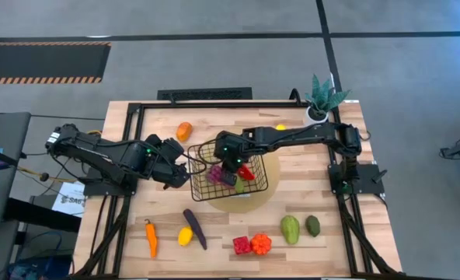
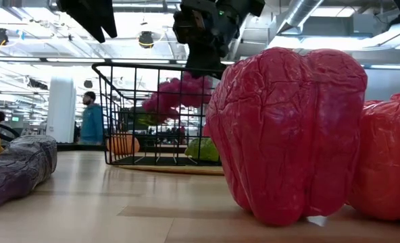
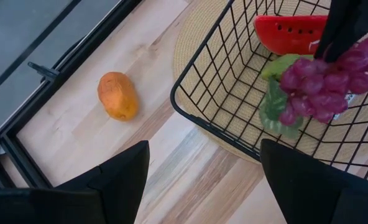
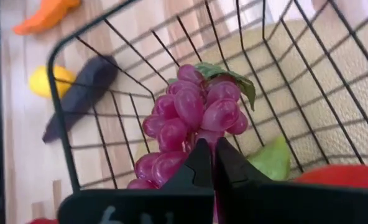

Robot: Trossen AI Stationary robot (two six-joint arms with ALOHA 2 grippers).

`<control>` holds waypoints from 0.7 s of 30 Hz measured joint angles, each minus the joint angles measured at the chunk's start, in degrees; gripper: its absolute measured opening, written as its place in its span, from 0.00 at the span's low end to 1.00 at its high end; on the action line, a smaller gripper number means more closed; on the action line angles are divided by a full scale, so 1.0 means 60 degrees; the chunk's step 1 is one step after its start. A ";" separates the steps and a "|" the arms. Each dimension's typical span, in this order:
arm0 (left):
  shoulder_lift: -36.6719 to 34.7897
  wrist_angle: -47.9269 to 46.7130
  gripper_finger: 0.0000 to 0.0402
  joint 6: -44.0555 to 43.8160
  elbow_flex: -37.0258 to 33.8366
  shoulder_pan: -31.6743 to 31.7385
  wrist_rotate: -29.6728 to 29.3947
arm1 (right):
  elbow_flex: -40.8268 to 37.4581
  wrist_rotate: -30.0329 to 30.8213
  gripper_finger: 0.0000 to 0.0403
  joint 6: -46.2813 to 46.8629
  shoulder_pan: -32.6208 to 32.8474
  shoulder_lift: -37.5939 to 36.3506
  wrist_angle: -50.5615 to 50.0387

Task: Build produce basket
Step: Put the purple grapes into the wire basket

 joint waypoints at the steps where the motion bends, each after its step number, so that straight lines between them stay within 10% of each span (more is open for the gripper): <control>1: 0.0000 0.0025 0.73 0.0000 0.0000 0.0000 0.0000 | 0.0000 0.0005 0.00 0.0020 -0.0017 0.0000 0.0150; 21: 0.0000 0.0122 0.73 -0.0004 0.0000 0.0000 -0.0044 | -0.0030 0.0191 0.00 0.0108 -0.0276 0.0382 0.0238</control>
